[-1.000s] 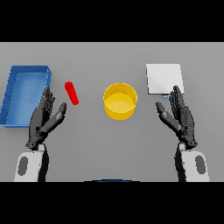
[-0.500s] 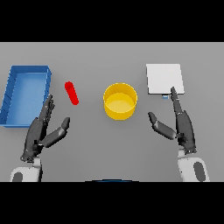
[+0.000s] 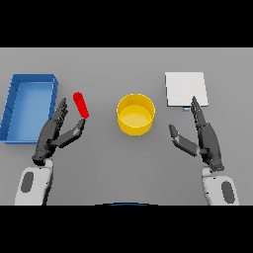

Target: Pick up the red beaker and tilt it to pour out 1 green nut into yellow bowl. Pick up the yellow bowl and place it on the metallic measuring scale.

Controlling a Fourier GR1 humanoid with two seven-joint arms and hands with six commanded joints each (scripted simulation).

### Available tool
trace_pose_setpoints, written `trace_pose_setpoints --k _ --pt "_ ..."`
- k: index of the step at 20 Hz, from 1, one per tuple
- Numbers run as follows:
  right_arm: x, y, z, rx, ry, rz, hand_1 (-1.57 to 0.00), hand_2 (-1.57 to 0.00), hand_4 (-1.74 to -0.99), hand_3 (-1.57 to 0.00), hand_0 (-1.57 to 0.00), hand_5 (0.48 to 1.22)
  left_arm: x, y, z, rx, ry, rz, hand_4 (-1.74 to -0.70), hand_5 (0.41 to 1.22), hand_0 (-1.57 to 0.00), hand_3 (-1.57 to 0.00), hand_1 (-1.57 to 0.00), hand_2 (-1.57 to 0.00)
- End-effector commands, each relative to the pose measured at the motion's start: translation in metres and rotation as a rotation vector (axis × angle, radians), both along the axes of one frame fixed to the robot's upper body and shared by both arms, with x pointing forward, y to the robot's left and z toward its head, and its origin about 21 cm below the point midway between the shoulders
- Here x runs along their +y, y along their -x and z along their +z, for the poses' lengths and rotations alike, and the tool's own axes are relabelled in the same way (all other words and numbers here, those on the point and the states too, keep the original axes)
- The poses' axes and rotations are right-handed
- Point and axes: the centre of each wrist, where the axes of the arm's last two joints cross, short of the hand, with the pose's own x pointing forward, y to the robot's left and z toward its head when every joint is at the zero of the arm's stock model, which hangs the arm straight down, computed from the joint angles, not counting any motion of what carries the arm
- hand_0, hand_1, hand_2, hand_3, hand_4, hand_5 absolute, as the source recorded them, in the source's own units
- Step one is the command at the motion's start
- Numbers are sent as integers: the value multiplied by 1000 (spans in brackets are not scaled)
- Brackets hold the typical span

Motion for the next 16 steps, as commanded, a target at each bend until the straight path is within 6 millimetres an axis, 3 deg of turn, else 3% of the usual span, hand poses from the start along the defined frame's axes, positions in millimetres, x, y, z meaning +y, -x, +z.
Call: trace_pose_setpoints --k 1,3,7,16 --pt "2 1 -3 3 -2 0 1 1 -1219 1 1 626 1 -8 -1 2 -9 -3 -1178 648 1 1 1 1" --pt "-1 1 -3 7 -8 4 1 1 -1225 1 1 627 4 -20 -12 13 -19 -8 -1176 640 1 1 1 1" --pt "0 2 -5 2 6 13 1 1 -1222 1 1 626 -7 -45 -11 -7 -29 -42 -1189 641 1 1 1 1" --pt "-5 3 -4 10 -17 5 1 1 -1238 1 1 638 -21 -80 -17 9 -78 -33 -1203 671 1 1 1 1"
